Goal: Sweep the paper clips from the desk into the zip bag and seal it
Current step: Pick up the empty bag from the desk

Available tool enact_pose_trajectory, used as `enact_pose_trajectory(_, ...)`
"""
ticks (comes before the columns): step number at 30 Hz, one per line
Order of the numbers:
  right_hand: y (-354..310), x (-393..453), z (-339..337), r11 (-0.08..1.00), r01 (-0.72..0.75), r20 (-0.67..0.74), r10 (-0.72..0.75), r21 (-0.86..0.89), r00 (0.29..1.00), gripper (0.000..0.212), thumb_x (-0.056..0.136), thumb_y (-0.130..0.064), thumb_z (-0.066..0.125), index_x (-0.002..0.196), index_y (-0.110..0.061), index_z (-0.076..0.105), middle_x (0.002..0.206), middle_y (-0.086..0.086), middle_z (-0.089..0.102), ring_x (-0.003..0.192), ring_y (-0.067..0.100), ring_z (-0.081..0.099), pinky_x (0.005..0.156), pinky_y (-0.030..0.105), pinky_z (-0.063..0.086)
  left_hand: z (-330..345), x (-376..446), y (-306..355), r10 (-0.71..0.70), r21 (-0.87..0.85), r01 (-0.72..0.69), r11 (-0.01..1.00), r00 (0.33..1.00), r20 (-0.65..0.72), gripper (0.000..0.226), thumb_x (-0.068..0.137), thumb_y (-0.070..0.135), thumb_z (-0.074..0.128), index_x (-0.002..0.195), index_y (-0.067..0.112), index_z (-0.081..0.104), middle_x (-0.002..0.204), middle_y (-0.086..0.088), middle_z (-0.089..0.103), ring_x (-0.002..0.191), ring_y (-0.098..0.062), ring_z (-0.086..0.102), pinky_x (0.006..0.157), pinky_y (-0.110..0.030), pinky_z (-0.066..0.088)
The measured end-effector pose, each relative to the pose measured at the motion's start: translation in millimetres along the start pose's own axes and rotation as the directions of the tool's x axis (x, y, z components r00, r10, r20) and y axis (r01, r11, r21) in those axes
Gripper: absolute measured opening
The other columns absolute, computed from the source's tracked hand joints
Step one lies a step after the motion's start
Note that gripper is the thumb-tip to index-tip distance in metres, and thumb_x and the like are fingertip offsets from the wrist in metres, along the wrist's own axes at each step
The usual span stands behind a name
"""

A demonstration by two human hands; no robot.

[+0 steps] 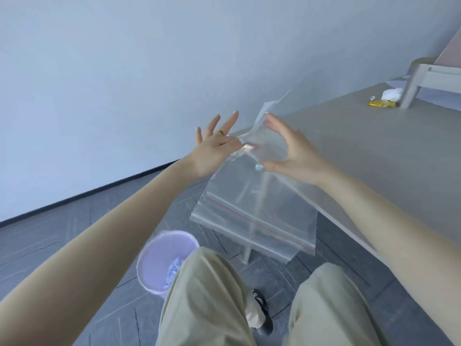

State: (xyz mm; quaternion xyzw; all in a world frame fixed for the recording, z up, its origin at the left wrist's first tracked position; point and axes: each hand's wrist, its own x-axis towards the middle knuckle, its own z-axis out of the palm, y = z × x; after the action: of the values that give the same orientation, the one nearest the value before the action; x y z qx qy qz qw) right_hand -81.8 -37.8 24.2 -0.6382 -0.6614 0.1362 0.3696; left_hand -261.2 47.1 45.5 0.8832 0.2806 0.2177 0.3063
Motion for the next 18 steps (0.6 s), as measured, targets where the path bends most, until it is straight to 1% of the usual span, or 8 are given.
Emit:
enact_pose_trajectory(2, -25, 8, 24, 0.994, 0.002, 0.190, -0.024, 0.112, 0.982, 0.101, 0.065, -0.053, 0.072, 0.143, -0.040, 0.008, 0.145, -0.016, 0.034, 0.136, 0.003, 0.027, 0.111, 0.032, 0.024, -14, -33, -11, -0.004, 0.011, 0.005, 1.000, 0.998, -0.064, 0.032, 0.085, 0.038, 0.029, 0.081, 0.044, 0.060, 0.152, 0.019, 0.003, 0.136, -0.006, -0.016, 0.106, -0.040, -0.023)
enact_pose_trajectory(5, -59, 15, 62, 0.974, -0.017, 0.437, -0.085, 0.225, 0.895, 0.091, 0.071, -0.043, 0.071, 0.142, -0.042, 0.013, 0.143, -0.022, 0.031, 0.133, -0.006, 0.026, 0.101, 0.016, 0.026, -36, -77, -28, -0.016, 0.052, 0.025, 0.998, 0.984, -0.176, 0.038, 0.087, 0.034, 0.028, 0.076, 0.031, 0.064, 0.151, 0.021, 0.005, 0.136, -0.004, -0.017, 0.106, -0.041, -0.025)
enact_pose_trajectory(8, -80, 25, 96, 0.974, -0.034, 0.623, -0.117, 0.225, 0.773, 0.043, 0.080, -0.024, 0.069, 0.114, -0.043, 0.053, 0.122, -0.025, 0.055, 0.112, -0.010, 0.050, 0.093, 0.013, 0.036, -65, -113, -46, -0.114, 0.045, 0.127, 0.991, 0.968, -0.224, 0.043, 0.088, 0.034, 0.028, 0.093, 0.015, 0.066, 0.147, 0.022, 0.024, 0.137, -0.001, -0.001, 0.108, -0.040, -0.020)
enact_pose_trajectory(10, -88, 33, 113, 0.981, -0.060, 0.649, -0.076, 0.186, 0.757, 0.020, 0.081, -0.014, 0.066, 0.097, -0.025, 0.066, 0.102, -0.008, 0.069, 0.094, 0.004, 0.063, 0.084, 0.018, 0.044, -84, -137, -58, -0.220, -0.093, 0.203, 0.975, 0.943, -0.250, 0.037, 0.093, 0.033, 0.033, 0.097, 0.020, 0.068, 0.131, 0.014, 0.052, 0.130, -0.001, 0.029, 0.111, -0.033, 0.004)
enact_pose_trajectory(12, -90, 43, 125, 0.983, -0.096, 0.675, -0.037, 0.158, 0.736, 0.012, 0.082, -0.012, 0.064, 0.090, -0.020, 0.067, 0.093, -0.003, 0.070, 0.086, 0.012, 0.063, 0.077, 0.024, 0.045, -98, -160, -68, -0.343, -0.323, 0.235, 0.917, 0.878, -0.334, 0.030, 0.094, 0.029, 0.040, 0.094, 0.022, 0.069, 0.105, 0.008, 0.068, 0.100, 0.002, 0.058, 0.091, -0.016, 0.038)
enact_pose_trajectory(14, -86, 50, 137, 0.956, -0.214, 0.721, 0.004, 0.200, 0.693, 0.011, 0.084, -0.013, 0.061, 0.092, -0.020, 0.065, 0.087, -0.004, 0.069, 0.081, 0.012, 0.063, 0.073, 0.028, 0.046, -104, -182, -86, -0.469, -0.441, 0.284, 0.852, 0.790, -0.396, 0.021, 0.092, 0.021, 0.048, 0.093, 0.021, 0.068, 0.082, 0.013, 0.068, 0.066, 0.007, 0.061, 0.057, -0.005, 0.043)
enact_pose_trajectory(15, -83, 53, 143, 0.915, -0.309, 0.726, 0.029, 0.257, 0.688, 0.010, 0.086, -0.015, 0.059, 0.093, -0.019, 0.063, 0.086, -0.004, 0.068, 0.078, 0.011, 0.063, 0.073, 0.027, 0.049, -106, -191, -98, -0.519, -0.486, 0.312, 0.816, 0.765, -0.381, 0.018, 0.090, 0.016, 0.050, 0.095, 0.022, 0.067, 0.077, 0.013, 0.067, 0.060, 0.005, 0.060, 0.051, -0.007, 0.043)
enact_pose_trajectory(18, -71, 62, 171, 0.708, -0.542, 0.699, 0.095, 0.453, 0.709, 0.013, 0.090, -0.020, 0.052, 0.098, -0.016, 0.062, 0.086, 0.000, 0.068, 0.073, 0.012, 0.066, 0.065, 0.027, 0.057, -99, -215, -139, -0.602, -0.691, 0.328, 0.644, 0.774, -0.194, 0.033, 0.085, 0.003, 0.054, 0.112, 0.022, 0.057, 0.091, -0.001, 0.064, 0.070, -0.009, 0.063, 0.057, -0.019, 0.052)
